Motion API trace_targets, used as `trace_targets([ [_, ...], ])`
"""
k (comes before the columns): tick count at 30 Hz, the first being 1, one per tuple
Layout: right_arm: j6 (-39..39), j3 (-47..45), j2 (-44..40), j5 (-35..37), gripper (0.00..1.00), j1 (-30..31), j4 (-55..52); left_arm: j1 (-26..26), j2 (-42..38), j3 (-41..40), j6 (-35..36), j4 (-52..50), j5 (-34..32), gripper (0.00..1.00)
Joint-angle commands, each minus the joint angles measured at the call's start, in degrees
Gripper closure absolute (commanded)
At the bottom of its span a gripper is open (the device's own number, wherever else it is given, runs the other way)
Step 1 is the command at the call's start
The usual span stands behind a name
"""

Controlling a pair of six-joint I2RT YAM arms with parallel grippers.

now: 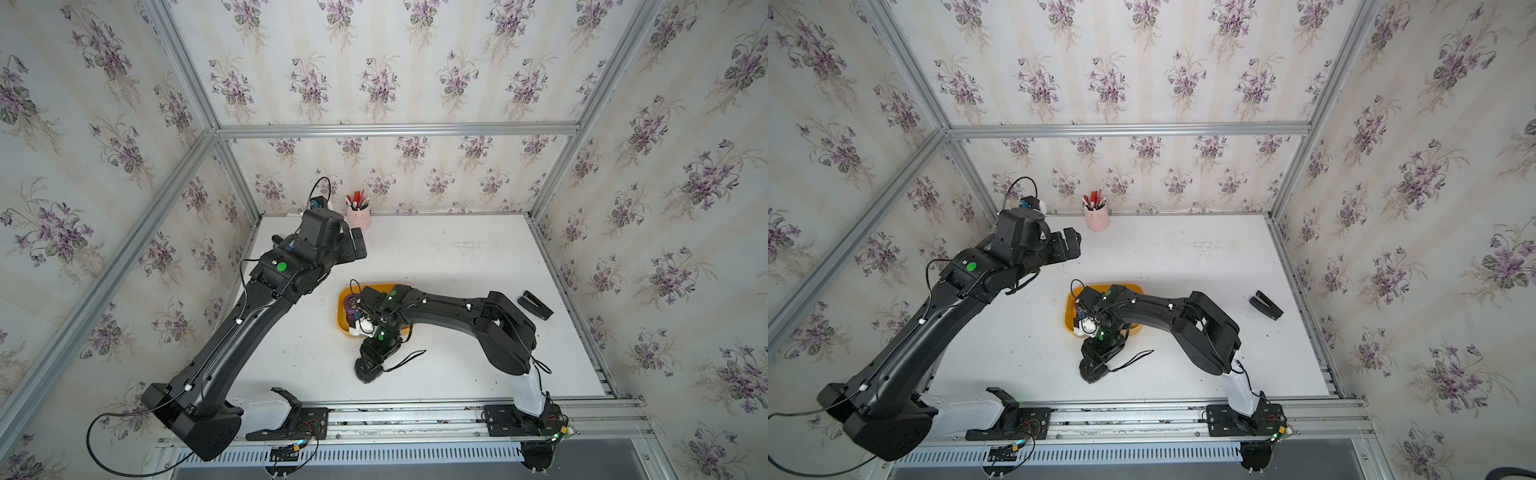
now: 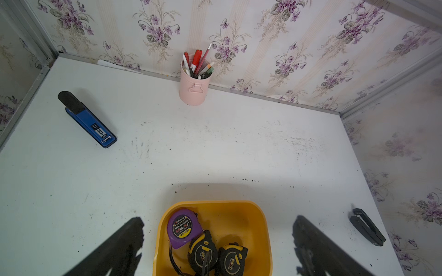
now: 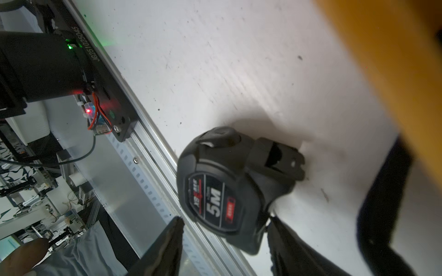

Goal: Take the tape measure out of the storage box
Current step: Place the tape measure at the center of the board, then pick up the tape measure from the storage box.

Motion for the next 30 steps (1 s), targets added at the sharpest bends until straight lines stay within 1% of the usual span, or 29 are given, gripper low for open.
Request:
trace_targets([
  [1, 3.0, -0.8, -1.5, 3.9, 0.41, -0.1, 0.8, 0.1, 0.2, -0.2, 0.3, 1.5, 0.3, 0.0],
  [3, 4.3, -2.0, -3.0, 6.2, 0.41, -0.2, 1.4, 0.1, 0.2, -0.4, 0.4, 1.6, 0.3, 0.0],
  [5, 6.0, -4.4, -6.1, 9.3, 0.4, -0.5, 2.6, 0.0, 0.1, -0.7, 0.8, 1.5, -0.1, 0.0],
  [8, 7.6, -8.5, -13.3, 14.4, 0.38, -0.6, 6.0, 0.0, -0.3, -1.7, 1.5, 1.5, -2.0, 0.0],
  [11, 8.2, -11.5, -22.2, 19.6, 0.34, -0.7, 8.7, 0.1, -0.9, -3.2, 2.4, 1.9, -5.0, 0.0],
  [13, 10.0, -13.9, -29.1, 25.9, 0.3, -0.9, 10.6, 0.2, -0.9, -3.7, 3.4, 1.8, -6.2, 0.0],
  [14, 11.4, -15.1, -31.9, 28.9, 0.29, -1.3, 11.0, 0.1, -0.7, -4.0, 4.1, 1.9, -6.2, 0.0],
  [16, 15.1, -18.4, -38.0, 36.2, 0.23, -2.6, 12.6, 0.1, 0.7, -4.2, 5.2, 1.4, -5.5, 0.0],
  [18, 18.5, -21.4, -43.2, 44.0, 0.18, -3.6, 14.6, 0.1, 2.9, -4.6, 5.6, 0.8, -3.2, 0.0],
  [20, 20.6, -23.0, -47.2, 51.4, 0.14, -4.3, 17.1, 0.1, 5.6, -4.7, 5.6, 0.1, 0.9, 0.0],
  [23, 22.8, -22.7, -48.9, 62.0, 0.13, -6.3, 19.5, -0.3, 9.5, -6.3, 5.9, -0.2, 5.8, 0.0],
  [25, 26.5, -20.3, -46.8, 66.9, 0.14, -9.2, 17.9, -0.8, 10.8, -7.9, 5.7, -0.2, 8.0, 0.0],
  [26, 28.7, -18.8, -45.3, 67.7, 0.14, -10.9, 16.1, -1.2, 11.1, -8.5, 5.5, -0.2, 8.6, 0.0],
  [28, 31.9, -16.5, -42.2, 66.8, 0.14, -14.2, 12.6, -2.1, 11.9, -9.8, 5.3, 0.2, 10.7, 0.0],
  [30, 31.6, -16.0, -40.8, 65.4, 0.13, -15.5, 12.0, -3.4, 13.2, -9.8, 5.7, 0.1, 11.6, 0.0],
])
